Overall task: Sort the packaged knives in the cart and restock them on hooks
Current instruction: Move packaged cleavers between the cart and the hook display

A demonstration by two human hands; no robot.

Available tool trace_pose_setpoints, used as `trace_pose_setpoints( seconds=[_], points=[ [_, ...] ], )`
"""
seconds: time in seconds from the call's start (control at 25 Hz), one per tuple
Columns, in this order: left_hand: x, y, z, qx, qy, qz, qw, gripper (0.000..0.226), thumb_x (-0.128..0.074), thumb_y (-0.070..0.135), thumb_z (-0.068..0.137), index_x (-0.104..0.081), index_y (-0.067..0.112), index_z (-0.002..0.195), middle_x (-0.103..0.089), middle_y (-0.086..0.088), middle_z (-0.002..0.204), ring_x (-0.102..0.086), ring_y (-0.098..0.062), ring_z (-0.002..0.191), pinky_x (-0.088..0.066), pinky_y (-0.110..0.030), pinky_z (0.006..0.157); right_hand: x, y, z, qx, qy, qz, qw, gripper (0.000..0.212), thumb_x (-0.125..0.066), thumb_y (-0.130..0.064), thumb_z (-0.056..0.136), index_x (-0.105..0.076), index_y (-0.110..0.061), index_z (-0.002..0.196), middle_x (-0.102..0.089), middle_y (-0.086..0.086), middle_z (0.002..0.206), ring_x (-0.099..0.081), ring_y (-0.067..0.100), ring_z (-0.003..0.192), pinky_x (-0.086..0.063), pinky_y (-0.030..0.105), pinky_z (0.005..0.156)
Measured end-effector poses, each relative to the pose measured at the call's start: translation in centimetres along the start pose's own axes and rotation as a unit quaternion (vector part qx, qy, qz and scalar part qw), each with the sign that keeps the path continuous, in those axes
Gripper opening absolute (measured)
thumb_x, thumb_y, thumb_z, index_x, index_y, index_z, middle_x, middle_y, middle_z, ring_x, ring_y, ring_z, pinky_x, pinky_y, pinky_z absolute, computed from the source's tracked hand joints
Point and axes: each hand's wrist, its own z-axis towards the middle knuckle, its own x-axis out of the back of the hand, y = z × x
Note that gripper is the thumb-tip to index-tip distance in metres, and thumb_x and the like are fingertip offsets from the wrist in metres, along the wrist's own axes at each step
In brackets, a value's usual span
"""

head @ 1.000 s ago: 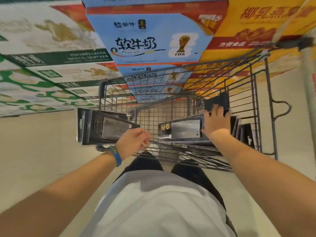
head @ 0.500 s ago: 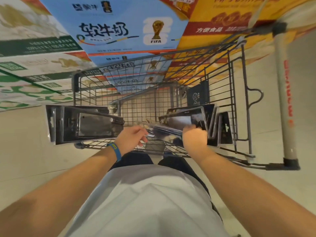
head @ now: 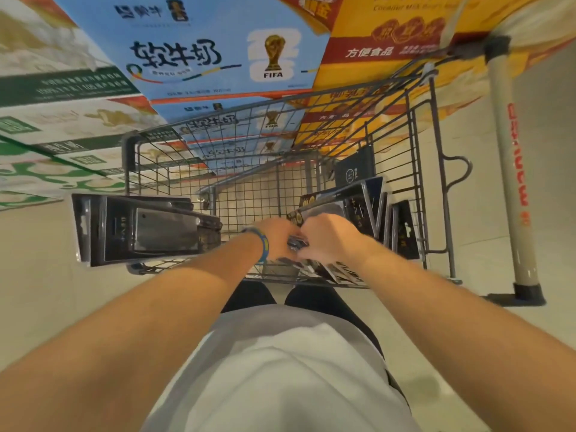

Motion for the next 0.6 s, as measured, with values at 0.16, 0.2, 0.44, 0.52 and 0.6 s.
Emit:
trace_pose_setpoints(
  seconds=[0.16, 0.2, 0.44, 0.52, 0.6],
  points=[
    [0.5, -2.1, -0.8, 0.006, 0.040, -0.013, 0.999, 0.028, -0.073, 0.040, 0.084, -0.072, 0.024, 0.106, -0.069, 0.006, 0.091, -0.064, -0.016, 0.089, -0.054, -0.029, 0.080, 4.8, 3.2, 0.6, -0.066, 0.018, 0.321, 0.945, 0.061, -0.037, -0.073, 0.096, -0.072, -0.024, 0.108, -0.074, -0.009, 0.092, -0.071, 0.011, 0.082, -0.055, 0.031, 0.077],
    [0.7, -2.9, -1.6, 0.015, 0.061, -0.033, 0.997, 0.025, -0.073, 0.039, 0.084, -0.072, 0.026, 0.105, -0.069, 0.005, 0.094, -0.063, -0.016, 0.091, -0.054, -0.033, 0.085, 5.8, 4.1, 1.0, -0.098, 0.053, 0.400, 0.910, 0.059, -0.035, -0.071, 0.098, -0.070, -0.026, 0.113, -0.075, -0.011, 0.097, -0.071, 0.011, 0.085, -0.054, 0.032, 0.082],
    [5.4, -4.8, -6.1, 0.026, 0.200, -0.110, 0.973, 0.018, -0.068, 0.041, 0.088, -0.072, 0.033, 0.104, -0.060, 0.010, 0.068, -0.055, 0.004, 0.055, -0.042, -0.010, 0.048, 3.5, 4.5, 0.7, -0.178, 0.061, 0.701, 0.688, 0.073, -0.016, -0.067, 0.102, -0.071, -0.019, 0.116, -0.073, 0.001, 0.116, -0.064, 0.025, 0.112, -0.044, 0.039, 0.097],
    [7.9, -4.5, -7.9, 0.024, 0.257, -0.130, 0.957, 0.029, -0.068, 0.049, 0.084, -0.073, 0.026, 0.101, -0.063, 0.000, 0.063, -0.050, 0.001, 0.046, -0.039, -0.014, 0.043, 2.0, 3.1, 0.5, -0.149, 0.118, 0.739, 0.646, 0.072, -0.013, -0.069, 0.101, -0.070, -0.027, 0.109, -0.074, -0.008, 0.108, -0.060, 0.023, 0.121, -0.037, 0.043, 0.104],
    [10.7, -3.7, -10.2, 0.012, 0.299, -0.146, 0.943, 0.048, -0.061, 0.067, 0.078, -0.074, 0.023, 0.092, -0.066, -0.005, 0.063, -0.052, -0.004, 0.045, -0.042, -0.021, 0.043, 1.7, 1.3, 0.7, -0.099, 0.173, 0.744, 0.638, 0.056, -0.024, -0.065, 0.101, -0.063, -0.034, 0.127, -0.069, -0.011, 0.125, -0.051, 0.023, 0.134, -0.036, 0.043, 0.106]
  ],
)
